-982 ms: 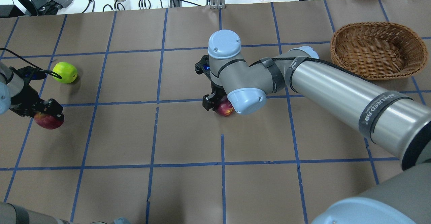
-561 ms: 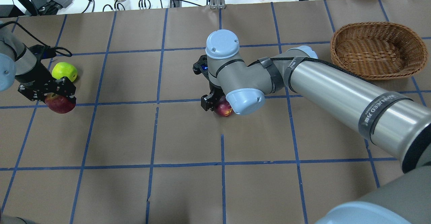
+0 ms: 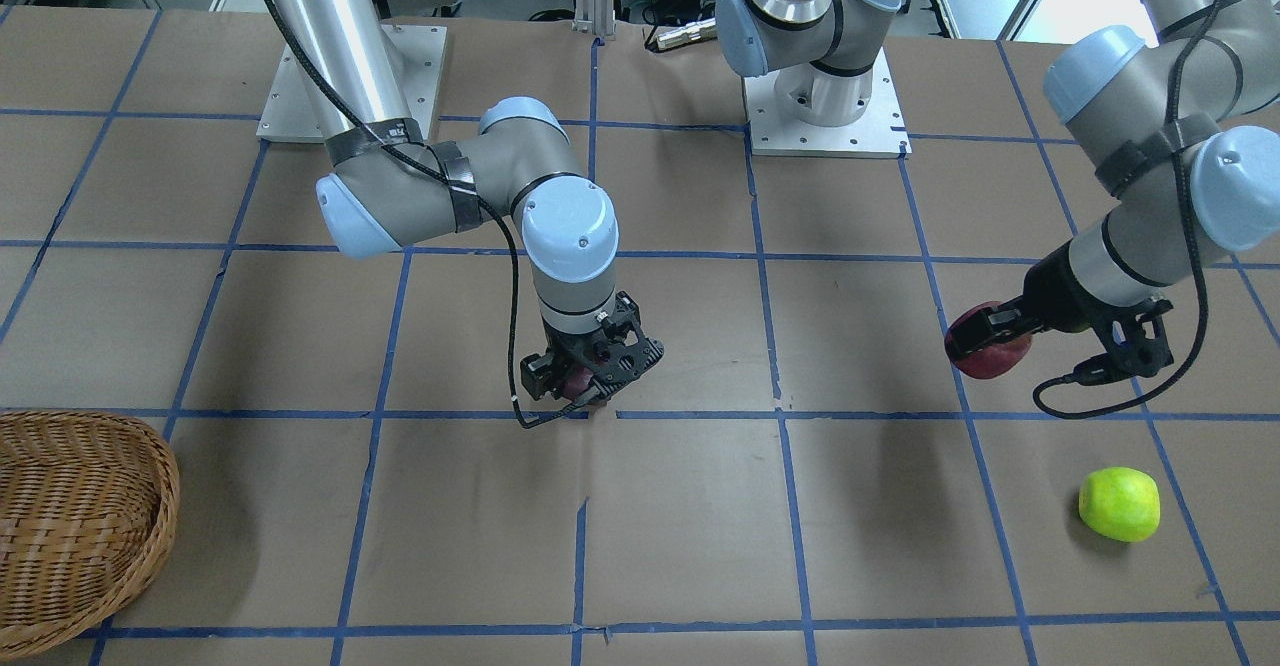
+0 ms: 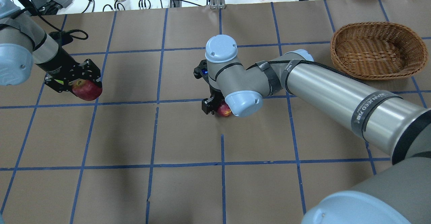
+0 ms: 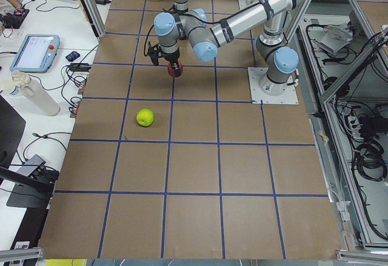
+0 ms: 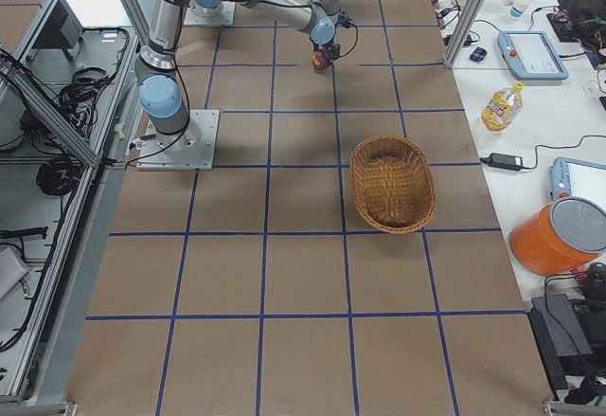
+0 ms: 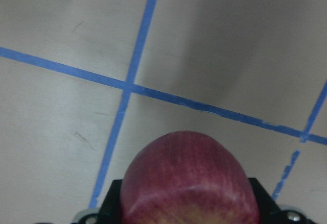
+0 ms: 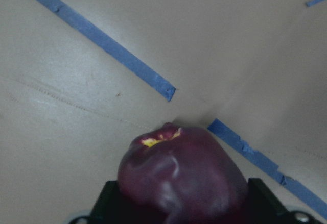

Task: Put all apples into basket
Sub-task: 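Lift light red apple with left while right carries dark apple toward basket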

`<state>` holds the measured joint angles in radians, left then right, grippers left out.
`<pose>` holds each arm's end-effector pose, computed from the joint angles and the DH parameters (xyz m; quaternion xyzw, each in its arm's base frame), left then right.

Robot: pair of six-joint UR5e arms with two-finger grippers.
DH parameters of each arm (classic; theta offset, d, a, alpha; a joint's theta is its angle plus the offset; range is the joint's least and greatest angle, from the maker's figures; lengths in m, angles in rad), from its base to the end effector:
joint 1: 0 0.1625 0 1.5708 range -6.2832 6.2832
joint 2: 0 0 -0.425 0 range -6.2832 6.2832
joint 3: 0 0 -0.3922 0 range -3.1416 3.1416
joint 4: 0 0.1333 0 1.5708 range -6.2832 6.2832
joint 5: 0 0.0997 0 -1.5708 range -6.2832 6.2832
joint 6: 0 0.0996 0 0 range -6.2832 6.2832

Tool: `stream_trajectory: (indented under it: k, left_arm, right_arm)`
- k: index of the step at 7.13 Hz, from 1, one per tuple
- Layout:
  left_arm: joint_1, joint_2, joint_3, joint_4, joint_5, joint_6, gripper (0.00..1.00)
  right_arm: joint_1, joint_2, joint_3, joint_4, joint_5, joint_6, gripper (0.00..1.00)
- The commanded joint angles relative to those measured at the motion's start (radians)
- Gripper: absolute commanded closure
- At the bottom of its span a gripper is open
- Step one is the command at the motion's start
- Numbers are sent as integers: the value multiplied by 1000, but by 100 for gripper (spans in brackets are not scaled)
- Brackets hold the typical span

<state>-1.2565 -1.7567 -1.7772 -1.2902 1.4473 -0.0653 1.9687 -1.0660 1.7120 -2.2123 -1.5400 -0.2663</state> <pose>0.0251 -0.5481 0.3209 0.1914 -0.9780 -0.0476 0.0681 0.3652 -0.5168 0.1984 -0.3260 0.9453 0.0033 0.0152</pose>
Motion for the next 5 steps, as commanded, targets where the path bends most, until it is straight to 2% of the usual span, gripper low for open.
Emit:
stream_trajectory:
  k: [1, 3, 4, 5]
  left_arm:
    - [-157, -7, 2, 30, -30, -291, 63]
    - [-274, -36, 2, 144, -53, -472, 63]
    - [-359, -65, -7, 172, -50, -551, 63]
    - [-436, -116, -7, 289, -45, -700, 63]
  right_arm:
    - [-5, -17, -15, 14, -11, -1, 100]
    - [-48, -87, -76, 159, -18, 1, 100]
    - [-118, -133, -110, 246, -26, 1, 100]
    - [-243, -176, -124, 290, -26, 1, 100]
